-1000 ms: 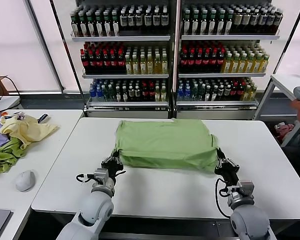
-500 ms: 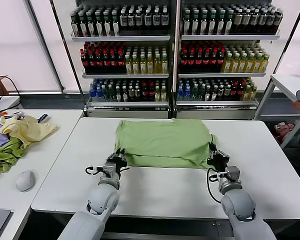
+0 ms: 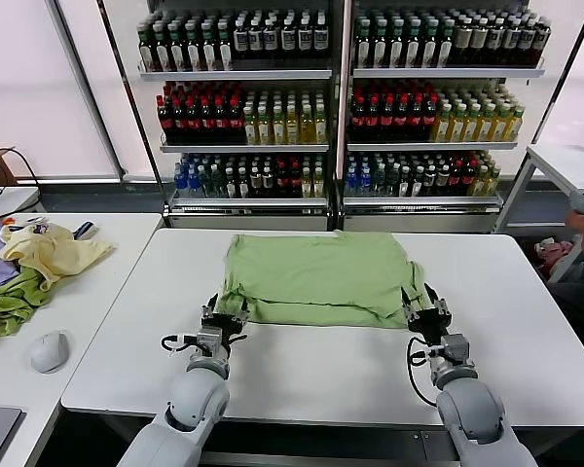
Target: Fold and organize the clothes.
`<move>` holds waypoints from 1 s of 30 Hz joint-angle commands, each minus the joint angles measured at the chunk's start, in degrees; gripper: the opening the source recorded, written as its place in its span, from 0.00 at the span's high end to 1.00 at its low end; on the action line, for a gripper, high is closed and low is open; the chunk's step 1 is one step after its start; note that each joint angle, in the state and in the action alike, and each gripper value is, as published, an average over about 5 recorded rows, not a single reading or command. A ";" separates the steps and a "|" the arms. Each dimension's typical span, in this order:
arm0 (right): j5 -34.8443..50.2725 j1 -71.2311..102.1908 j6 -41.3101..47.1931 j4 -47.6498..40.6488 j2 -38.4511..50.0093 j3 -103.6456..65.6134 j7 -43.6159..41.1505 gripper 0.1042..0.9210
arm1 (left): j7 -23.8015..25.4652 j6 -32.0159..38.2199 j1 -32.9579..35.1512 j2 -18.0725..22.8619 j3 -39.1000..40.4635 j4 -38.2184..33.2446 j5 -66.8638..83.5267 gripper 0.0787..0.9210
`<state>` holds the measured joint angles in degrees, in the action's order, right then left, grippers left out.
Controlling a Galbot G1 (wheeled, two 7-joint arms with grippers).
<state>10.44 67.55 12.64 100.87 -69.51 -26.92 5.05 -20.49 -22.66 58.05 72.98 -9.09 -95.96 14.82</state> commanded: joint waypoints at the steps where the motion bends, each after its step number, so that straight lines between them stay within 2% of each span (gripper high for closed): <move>1: 5.20 1.98 5.06 -0.12 -0.51 -1.40 3.40 0.18 | -1.08 -1.87 -0.78 0.47 -0.17 1.22 4.38 0.13; 5: 9.24 1.28 8.33 -1.33 -0.95 -0.42 4.55 0.13 | -1.60 -2.22 -2.63 0.65 -0.08 3.13 6.15 0.13; 8: 11.96 0.95 9.53 -1.87 -1.21 0.29 5.16 0.17 | -1.94 -2.54 -3.29 0.59 -0.12 3.94 7.66 0.18; 24: 16.21 0.20 11.59 -3.86 -1.03 0.75 5.38 0.74 | -1.23 -3.66 -3.08 -0.11 -0.03 4.29 10.72 0.72; 30: 15.03 1.88 10.33 -0.96 -0.40 0.25 4.22 0.92 | -0.76 -3.33 -0.88 -0.55 -0.39 0.75 11.24 0.91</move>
<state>24.43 68.26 22.36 98.35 -69.90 -26.71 9.38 -21.32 -25.78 55.56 72.66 -9.24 -92.41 24.73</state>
